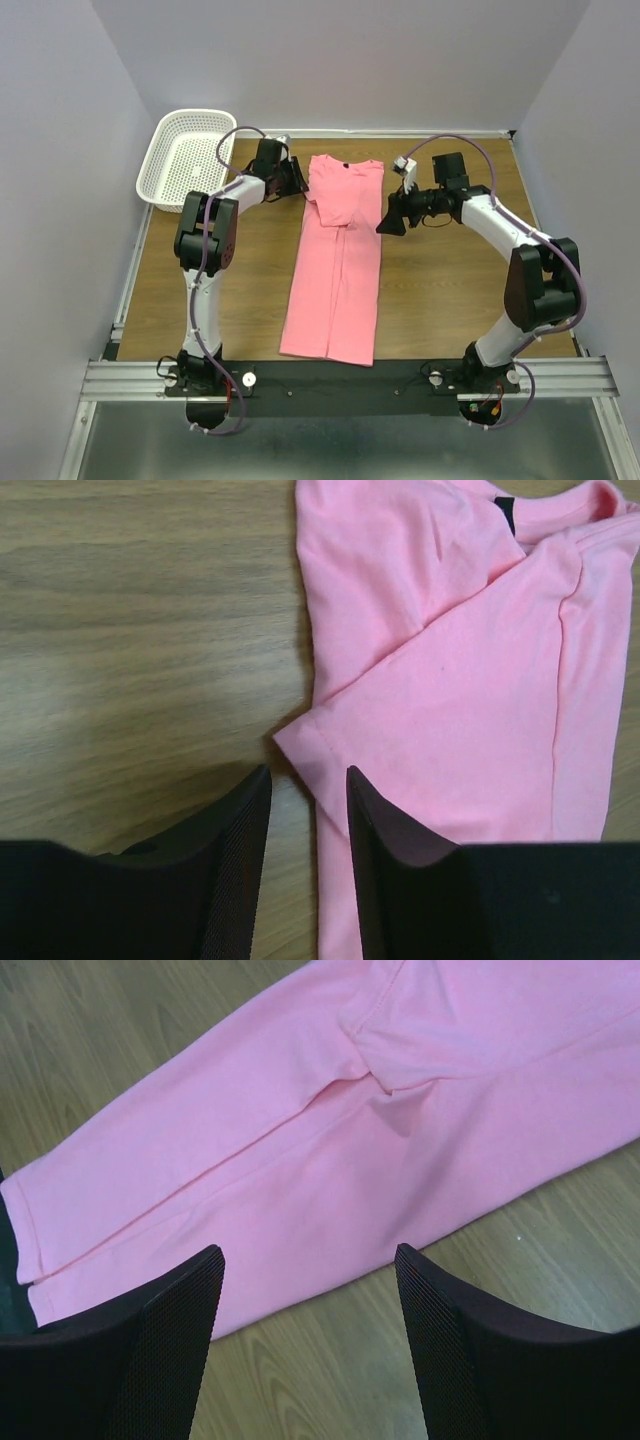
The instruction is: Fold and stack the t-shirts
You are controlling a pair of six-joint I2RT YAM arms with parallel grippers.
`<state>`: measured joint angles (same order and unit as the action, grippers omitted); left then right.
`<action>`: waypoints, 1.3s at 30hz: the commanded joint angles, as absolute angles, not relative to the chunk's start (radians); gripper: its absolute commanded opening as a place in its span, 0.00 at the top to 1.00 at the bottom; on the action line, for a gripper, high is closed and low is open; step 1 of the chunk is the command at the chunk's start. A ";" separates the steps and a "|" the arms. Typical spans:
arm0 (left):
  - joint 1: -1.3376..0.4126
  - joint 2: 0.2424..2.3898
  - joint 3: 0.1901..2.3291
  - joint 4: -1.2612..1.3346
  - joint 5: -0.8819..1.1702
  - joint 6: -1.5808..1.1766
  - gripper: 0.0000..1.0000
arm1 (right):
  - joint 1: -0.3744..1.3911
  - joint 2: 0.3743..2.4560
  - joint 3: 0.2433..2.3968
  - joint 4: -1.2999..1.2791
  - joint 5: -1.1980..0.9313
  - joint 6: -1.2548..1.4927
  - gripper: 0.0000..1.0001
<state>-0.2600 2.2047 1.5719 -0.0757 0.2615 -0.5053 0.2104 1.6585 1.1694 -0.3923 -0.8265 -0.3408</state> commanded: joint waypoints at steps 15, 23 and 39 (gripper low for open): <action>-0.258 2.267 1.675 -0.127 0.235 -0.512 0.74 | 0.218 1.589 1.127 -0.423 -0.896 -0.333 0.23; -0.259 2.249 1.721 -0.140 0.213 -0.483 0.80 | 0.218 1.600 1.126 -0.425 -0.908 -0.328 0.24; -0.275 2.198 1.707 -0.066 0.339 -0.440 1.00 | 0.216 1.605 1.129 -0.425 -0.899 -0.324 0.24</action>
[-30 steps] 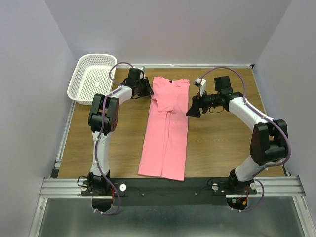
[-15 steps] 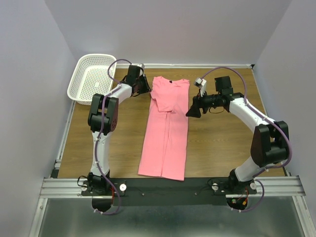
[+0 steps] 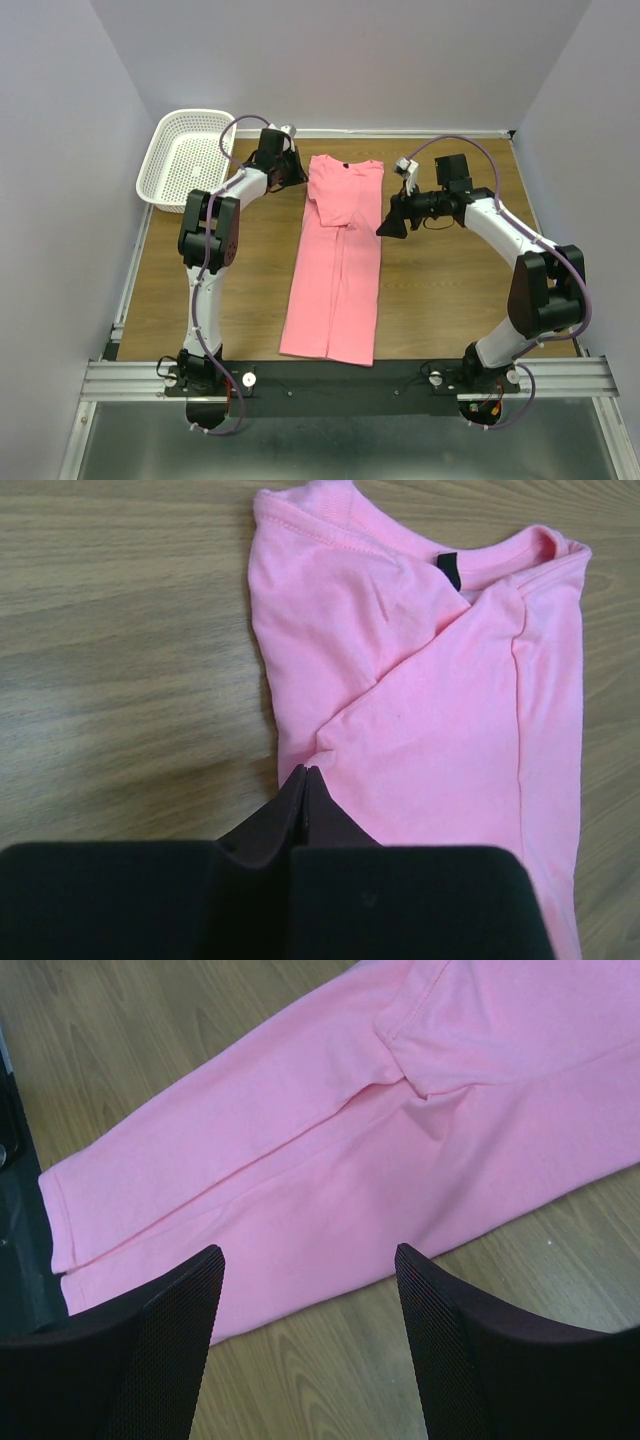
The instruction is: Fold and stack the t-shirts
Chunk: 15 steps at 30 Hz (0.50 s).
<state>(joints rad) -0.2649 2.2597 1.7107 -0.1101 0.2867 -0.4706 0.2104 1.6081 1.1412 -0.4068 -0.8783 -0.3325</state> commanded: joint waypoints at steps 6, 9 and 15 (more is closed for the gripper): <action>-0.307 2.201 1.738 -0.051 0.386 -0.459 1.00 | 0.216 1.606 1.129 -0.425 -0.896 -0.324 0.24; -0.325 2.227 1.772 -0.048 0.402 -0.479 1.00 | 0.216 1.603 1.127 -0.425 -0.894 -0.324 0.23; -0.356 2.283 1.825 -0.048 0.423 -0.515 1.00 | 0.212 1.605 1.127 -0.426 -0.891 -0.325 0.24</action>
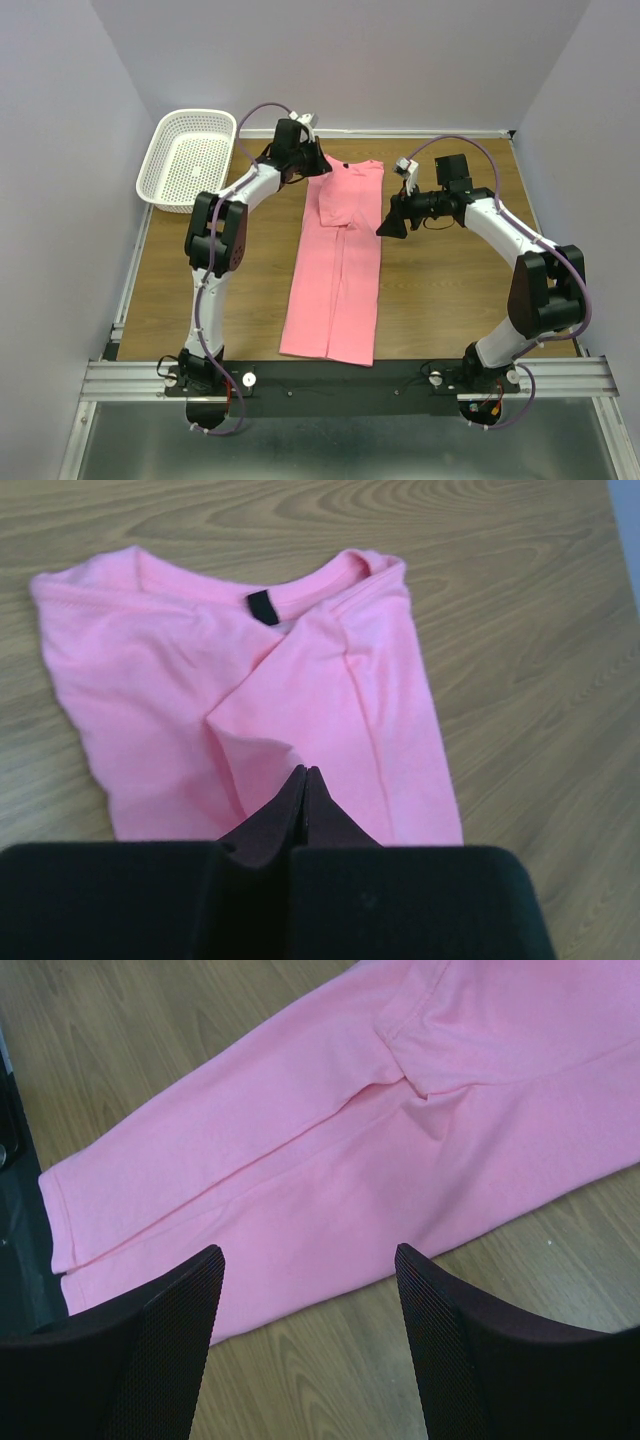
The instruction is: Fold and stack the t-shirts
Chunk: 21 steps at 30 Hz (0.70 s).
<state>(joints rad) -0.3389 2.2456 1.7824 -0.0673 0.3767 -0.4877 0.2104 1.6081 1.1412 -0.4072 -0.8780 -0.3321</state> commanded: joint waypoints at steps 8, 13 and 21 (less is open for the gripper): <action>-0.388 2.339 1.858 -0.038 0.436 -0.552 1.00 | 0.203 1.600 1.126 -0.426 -0.894 -0.327 0.23; -0.413 2.367 1.871 -0.038 0.436 -0.566 1.00 | 0.196 1.595 1.127 -0.426 -0.896 -0.325 0.23; -0.452 2.382 1.881 -0.035 0.419 -0.603 1.00 | 0.187 1.595 1.127 -0.426 -0.897 -0.324 0.23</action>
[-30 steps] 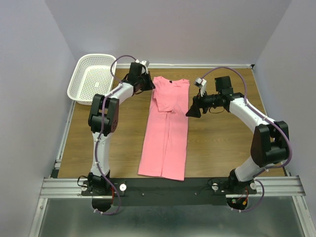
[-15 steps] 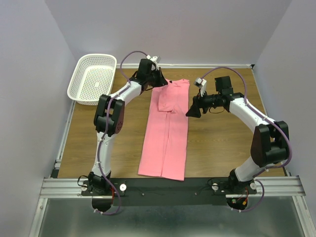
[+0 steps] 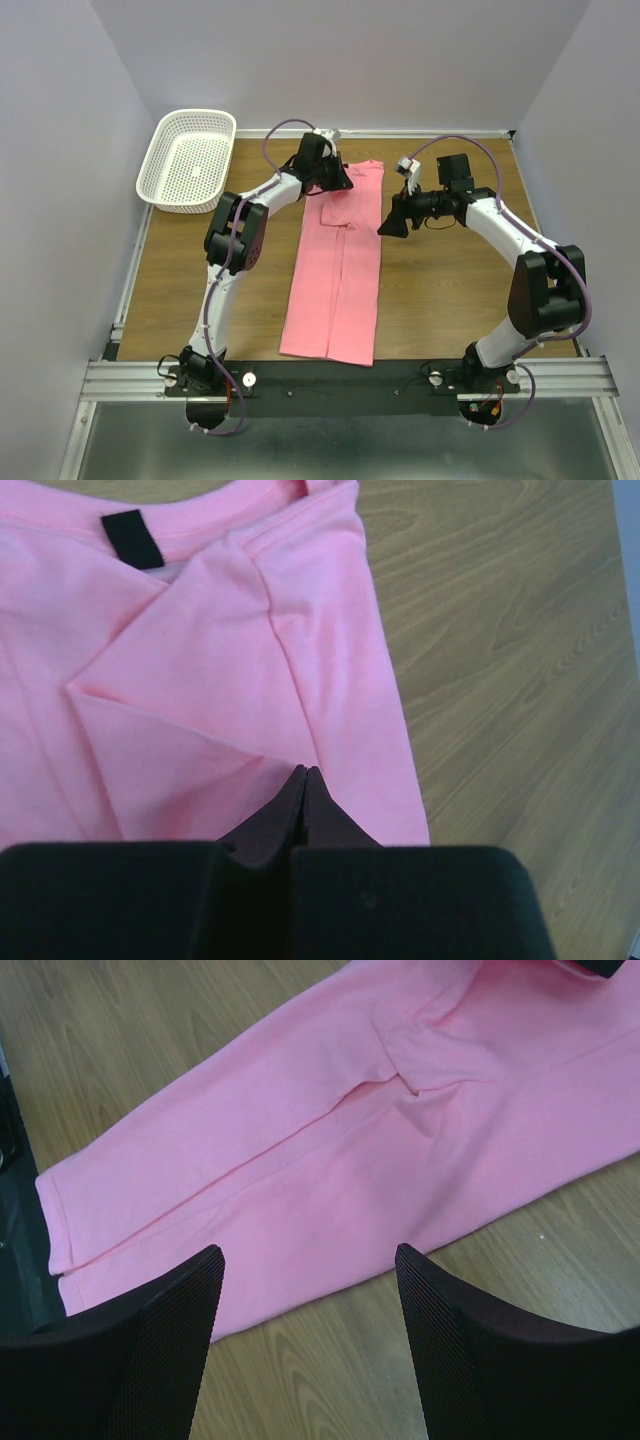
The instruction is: Fold and stack the t-shirts
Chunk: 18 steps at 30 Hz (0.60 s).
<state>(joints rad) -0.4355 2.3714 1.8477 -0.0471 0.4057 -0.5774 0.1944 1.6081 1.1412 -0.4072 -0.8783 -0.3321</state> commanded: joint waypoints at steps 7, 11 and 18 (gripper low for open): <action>-0.482 2.390 1.882 -0.038 0.377 -0.658 1.00 | 0.181 1.592 1.129 -0.428 -0.899 -0.324 0.23; -0.494 2.396 1.878 -0.041 0.354 -0.678 1.00 | 0.175 1.591 1.129 -0.429 -0.902 -0.324 0.23; -0.509 2.379 1.855 -0.023 0.299 -0.722 1.00 | 0.169 1.589 1.131 -0.429 -0.903 -0.322 0.23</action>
